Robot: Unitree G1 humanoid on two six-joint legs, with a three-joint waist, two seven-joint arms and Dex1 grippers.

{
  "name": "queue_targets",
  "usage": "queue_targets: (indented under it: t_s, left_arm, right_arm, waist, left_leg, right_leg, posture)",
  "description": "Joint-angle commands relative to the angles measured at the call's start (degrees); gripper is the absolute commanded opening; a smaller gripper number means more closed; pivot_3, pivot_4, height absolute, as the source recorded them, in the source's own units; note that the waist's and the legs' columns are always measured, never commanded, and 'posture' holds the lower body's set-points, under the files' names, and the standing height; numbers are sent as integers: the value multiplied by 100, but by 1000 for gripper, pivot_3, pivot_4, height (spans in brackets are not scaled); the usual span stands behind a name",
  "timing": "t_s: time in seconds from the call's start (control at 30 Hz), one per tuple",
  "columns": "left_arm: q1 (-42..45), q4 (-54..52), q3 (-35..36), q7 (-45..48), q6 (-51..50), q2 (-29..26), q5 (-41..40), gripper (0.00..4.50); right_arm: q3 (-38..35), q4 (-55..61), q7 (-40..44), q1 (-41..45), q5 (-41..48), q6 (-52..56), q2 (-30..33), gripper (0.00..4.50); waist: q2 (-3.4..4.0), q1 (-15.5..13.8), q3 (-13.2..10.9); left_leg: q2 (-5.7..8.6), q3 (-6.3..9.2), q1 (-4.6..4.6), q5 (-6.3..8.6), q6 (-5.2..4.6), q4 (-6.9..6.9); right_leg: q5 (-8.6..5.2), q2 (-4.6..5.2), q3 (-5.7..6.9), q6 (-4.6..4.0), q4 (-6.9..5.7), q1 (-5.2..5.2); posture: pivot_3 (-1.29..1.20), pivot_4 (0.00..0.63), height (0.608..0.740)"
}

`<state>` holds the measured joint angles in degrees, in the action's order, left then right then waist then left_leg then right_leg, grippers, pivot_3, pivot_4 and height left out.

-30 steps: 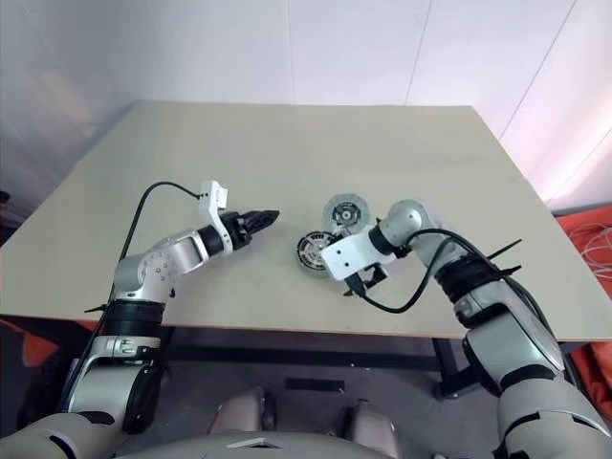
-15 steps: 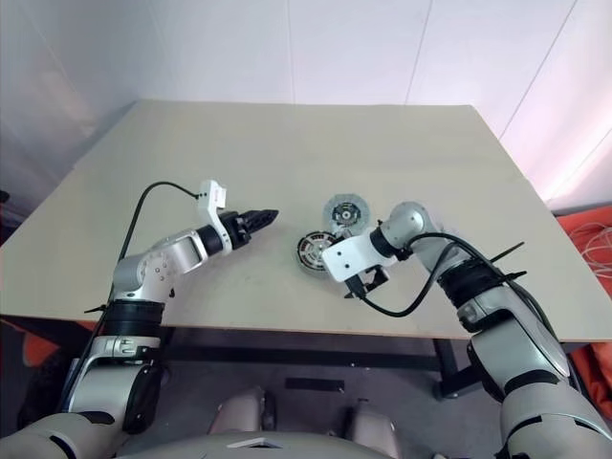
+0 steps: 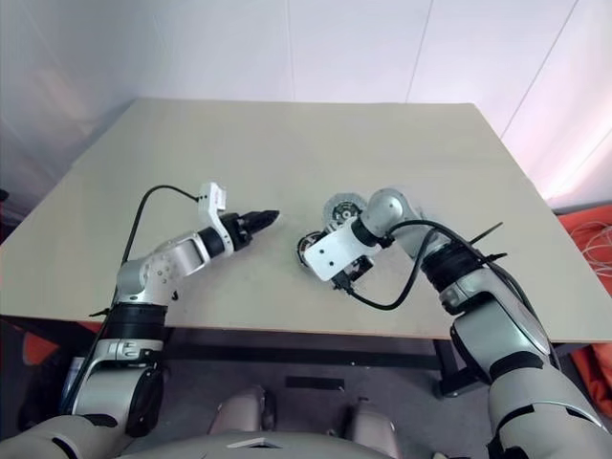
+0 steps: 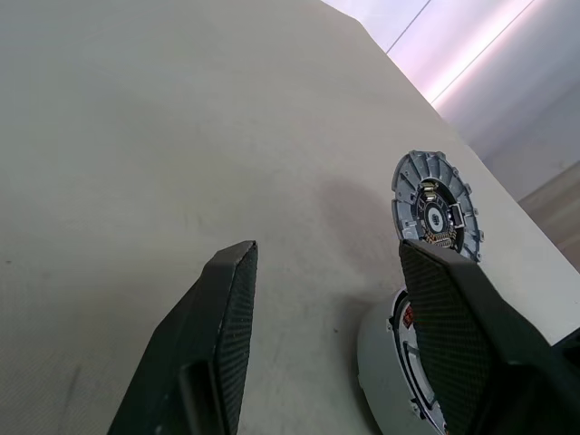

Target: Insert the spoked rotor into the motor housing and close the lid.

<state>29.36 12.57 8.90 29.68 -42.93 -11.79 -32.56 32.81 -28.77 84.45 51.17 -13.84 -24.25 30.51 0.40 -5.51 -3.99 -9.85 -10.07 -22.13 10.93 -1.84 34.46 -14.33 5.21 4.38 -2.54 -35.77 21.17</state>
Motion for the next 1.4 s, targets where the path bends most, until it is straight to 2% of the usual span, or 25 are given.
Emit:
queue_targets:
  t_s: [0.03,0.27,0.73,0.87,1.2,1.23,1.4]
  left_arm:
    - [50,-199,56,-7,116,27,-40,2651]
    - [49,-198,54,0,102,34,-28,2651]
    - [129,-130,37,45,107,-10,-5,2651]
    - [127,-135,47,38,109,-19,-5,2651]
    - [148,-92,60,36,128,-33,3,2651]
    - [147,-92,62,33,129,-36,4,2651]
    - [140,-97,80,21,136,-44,-2,2651]
  right_arm:
    - [-8,-275,-28,354,-115,-234,-25,2515]
    - [-129,-427,-36,410,-111,-369,103,23]
    - [-87,-397,14,250,-86,-205,122,23]
    - [-108,-456,-142,278,-164,-269,87,944]
    - [-61,-532,-266,302,-258,-329,58,4318]
    - [-55,-523,-248,289,-257,-333,61,4472]
    - [-46,-484,-167,231,-251,-331,94,4472]
  waist:
    - [0,9,0]
    - [0,9,0]
    - [-1,12,0]
    - [-1,15,0]
    - [-1,12,0]
    - [-1,11,0]
    - [-1,11,0]
  left_leg:
    - [-1,0,0,0,0,1]
    - [-3,0,3,-1,6,1]
    - [-5,0,6,-1,6,6]
    - [-5,0,6,-1,5,6]
    - [-4,0,3,-1,4,6]
    - [-4,0,3,-1,4,6]
    - [-5,0,6,-1,8,8]
  right_leg:
    - [0,0,0,0,0,1]
    - [0,-1,1,0,-5,0]
    - [0,-2,1,0,-10,-1]
    - [0,-2,1,0,-9,-2]
    - [0,-1,1,0,-9,0]
    - [0,-1,1,0,-10,0]
    - [0,-2,1,-1,-14,-1]
  posture:
    - [0,0,740]
    - [0,0,740]
    - [0,0,740]
    - [0,0,740]
    - [0,0,740]
    - [0,0,740]
    - [0,0,740]
